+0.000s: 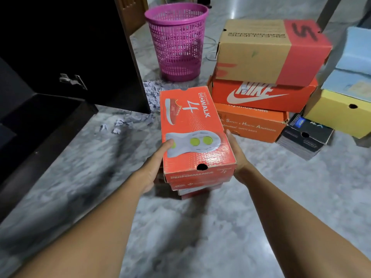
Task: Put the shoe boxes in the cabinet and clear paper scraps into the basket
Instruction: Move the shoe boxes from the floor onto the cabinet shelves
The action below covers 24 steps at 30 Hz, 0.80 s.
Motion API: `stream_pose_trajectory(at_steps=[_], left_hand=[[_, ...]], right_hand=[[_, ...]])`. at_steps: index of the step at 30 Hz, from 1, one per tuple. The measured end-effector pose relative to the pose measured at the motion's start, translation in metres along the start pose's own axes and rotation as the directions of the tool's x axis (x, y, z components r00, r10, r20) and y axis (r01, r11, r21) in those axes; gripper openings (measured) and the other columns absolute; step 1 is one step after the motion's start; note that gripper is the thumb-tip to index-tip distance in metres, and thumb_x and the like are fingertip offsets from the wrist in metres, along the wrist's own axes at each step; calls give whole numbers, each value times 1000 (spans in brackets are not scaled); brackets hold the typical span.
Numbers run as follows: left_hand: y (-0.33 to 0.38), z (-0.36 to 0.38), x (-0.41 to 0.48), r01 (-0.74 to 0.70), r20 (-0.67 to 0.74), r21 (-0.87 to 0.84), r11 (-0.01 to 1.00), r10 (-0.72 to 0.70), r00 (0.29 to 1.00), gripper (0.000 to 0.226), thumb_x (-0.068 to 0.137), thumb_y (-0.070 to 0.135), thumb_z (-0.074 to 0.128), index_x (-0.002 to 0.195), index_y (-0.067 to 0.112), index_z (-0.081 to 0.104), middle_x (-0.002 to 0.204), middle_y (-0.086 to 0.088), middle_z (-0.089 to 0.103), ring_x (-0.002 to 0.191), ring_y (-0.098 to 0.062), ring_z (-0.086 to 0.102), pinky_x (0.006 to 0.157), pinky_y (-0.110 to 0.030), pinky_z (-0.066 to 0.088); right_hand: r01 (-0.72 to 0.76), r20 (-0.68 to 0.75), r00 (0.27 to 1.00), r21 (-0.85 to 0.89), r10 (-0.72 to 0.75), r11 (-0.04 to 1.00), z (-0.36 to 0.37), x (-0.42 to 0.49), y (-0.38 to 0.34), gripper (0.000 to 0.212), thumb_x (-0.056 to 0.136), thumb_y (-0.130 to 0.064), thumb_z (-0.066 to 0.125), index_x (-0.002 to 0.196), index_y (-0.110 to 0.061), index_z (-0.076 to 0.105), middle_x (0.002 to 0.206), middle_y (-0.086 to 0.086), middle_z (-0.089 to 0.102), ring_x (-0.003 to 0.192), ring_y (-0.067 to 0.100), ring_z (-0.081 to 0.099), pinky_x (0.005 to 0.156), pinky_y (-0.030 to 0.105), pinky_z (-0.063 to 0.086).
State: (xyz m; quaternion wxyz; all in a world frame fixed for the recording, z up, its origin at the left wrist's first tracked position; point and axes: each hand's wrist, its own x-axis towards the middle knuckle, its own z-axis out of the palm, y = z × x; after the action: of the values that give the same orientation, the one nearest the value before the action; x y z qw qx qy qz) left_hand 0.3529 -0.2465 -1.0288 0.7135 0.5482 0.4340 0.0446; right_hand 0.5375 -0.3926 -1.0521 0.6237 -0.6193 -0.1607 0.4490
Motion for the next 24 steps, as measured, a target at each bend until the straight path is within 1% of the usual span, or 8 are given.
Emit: stream_pose_trajectory(at_steps=[4,7,11,13,16,18,20,24], left_hand=[[4,3,-3,-98,-46,-88,991,94,994,67,58,75,64,113,37,68,109,3,74,112,-24,64,111,-49,35],[9,1,-18,-131,-102,-169,977,115,988,67,60,71,66,114,32,69,110,-2,74,110,-28,65,108,-51,40],[30,-20,-46,-144,-148,-250,958,109,983,77,57,70,73,119,25,67,115,-11,71,111,-34,65,106,-54,42],[45,-36,-65,-116,-156,-207,972,84,984,81,55,71,74,118,20,69,116,-17,69,116,-38,61,107,-56,40],[63,-67,-94,-80,-186,-148,986,52,981,78,62,68,72,116,12,69,115,-21,68,103,-35,65,101,-52,47],[74,-89,-110,-60,-227,-147,987,25,974,87,52,72,76,118,16,67,116,-20,69,104,-30,65,101,-53,46],[82,-113,-120,-72,-315,-139,988,25,949,86,45,76,77,115,27,68,118,-10,69,113,-29,62,107,-54,39],[98,-156,-128,-170,-433,-181,969,77,898,54,75,65,67,101,18,69,91,-7,75,91,-27,70,95,-47,52]], right_hand=[[13,80,997,-33,-10,999,1,4,-19,70,83,-73,44,132,-24,58,122,12,69,114,32,65,104,50,46],[80,95,993,-118,-69,990,7,5,-47,59,82,-74,49,117,-29,66,117,13,70,112,33,65,101,47,48],[119,153,984,-225,-86,967,29,6,-82,71,71,-77,51,116,-24,66,106,9,73,98,29,67,99,50,45],[116,215,974,-236,-64,965,43,7,-96,62,84,-71,45,111,-19,64,90,7,75,84,23,70,90,44,49],[112,283,958,-223,-46,968,70,10,-107,47,101,-52,30,113,-18,59,82,3,74,70,13,71,75,34,48],[122,339,940,-216,-42,969,95,11,-111,52,101,-53,31,128,-15,55,98,6,73,79,16,72,78,37,51],[124,383,923,-252,-18,960,125,9,-117,64,92,-67,41,133,-21,57,114,10,72,100,27,71,95,48,51],[189,478,878,-352,3,917,178,15,-138,75,69,-82,56,128,-35,60,120,-3,70,114,25,64,104,58,43]])
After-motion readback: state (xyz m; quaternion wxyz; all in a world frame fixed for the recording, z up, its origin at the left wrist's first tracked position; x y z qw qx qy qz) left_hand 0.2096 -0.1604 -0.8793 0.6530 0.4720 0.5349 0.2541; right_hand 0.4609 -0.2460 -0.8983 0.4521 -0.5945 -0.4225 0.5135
